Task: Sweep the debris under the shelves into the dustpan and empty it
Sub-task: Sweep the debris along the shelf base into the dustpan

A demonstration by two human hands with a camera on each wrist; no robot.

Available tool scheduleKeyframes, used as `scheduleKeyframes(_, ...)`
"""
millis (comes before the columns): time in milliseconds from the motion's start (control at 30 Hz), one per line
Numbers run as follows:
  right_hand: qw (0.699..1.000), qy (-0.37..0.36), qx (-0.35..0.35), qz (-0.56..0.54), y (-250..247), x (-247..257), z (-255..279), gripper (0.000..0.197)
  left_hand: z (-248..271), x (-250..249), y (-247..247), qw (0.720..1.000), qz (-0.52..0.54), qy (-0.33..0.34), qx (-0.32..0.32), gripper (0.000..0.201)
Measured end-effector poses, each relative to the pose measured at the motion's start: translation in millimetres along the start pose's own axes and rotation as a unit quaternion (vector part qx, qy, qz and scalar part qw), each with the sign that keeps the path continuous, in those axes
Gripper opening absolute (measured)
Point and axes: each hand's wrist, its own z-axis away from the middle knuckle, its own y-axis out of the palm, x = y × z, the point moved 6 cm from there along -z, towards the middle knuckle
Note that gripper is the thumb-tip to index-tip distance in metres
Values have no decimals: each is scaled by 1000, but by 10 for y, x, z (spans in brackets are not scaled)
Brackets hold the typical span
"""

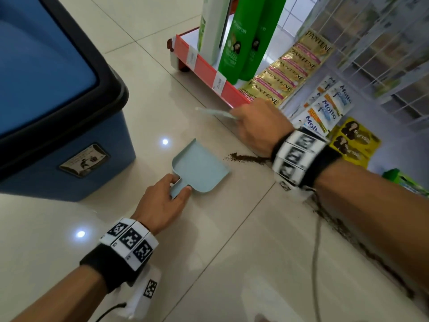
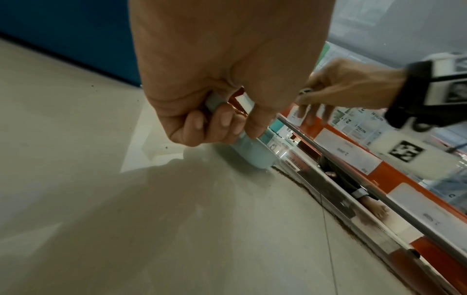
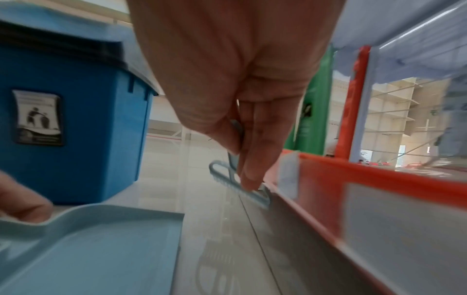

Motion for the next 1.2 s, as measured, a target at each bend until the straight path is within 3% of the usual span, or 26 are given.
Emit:
scheduleKeyframes(167, 998, 6, -70, -1, -59, 377, -797, 28, -249, -13, -168, 998, 22, -10, -56, 30)
scheduleKeyframes(400, 996, 50, -68, 20, 215, 541, -1517, 29, -475, 40, -333, 995, 38, -12, -95, 21)
scheduleKeyframes(533, 998, 46, -36, 31, 371, 485, -1456, 32, -485, 60, -315, 995, 42, -11, -86, 21)
scheduleKeyframes(667, 997, 50, 55, 23, 440, 250, -883, 29, -446, 120, -330, 996, 56, -13, -73, 19)
scheduleKeyframes(800, 998, 43, 48, 29, 292, 192, -473, 18, -430, 172, -362, 995, 65, -17, -71, 19)
scheduleKeyframes(1000, 999, 29, -36, 11, 123, 557, -1188, 30, -420, 178, -345, 996, 67, -25, -58, 20)
scheduleKeyframes(1100, 999, 43, -19, 26, 204, 597, -1559, 34, -400, 164, -340, 996, 55, -23, -59, 23)
scheduleKeyframes(1200, 998, 24, 28, 43, 300, 531, -1564, 35, -351, 136, -343, 998, 48, -18, -49, 21)
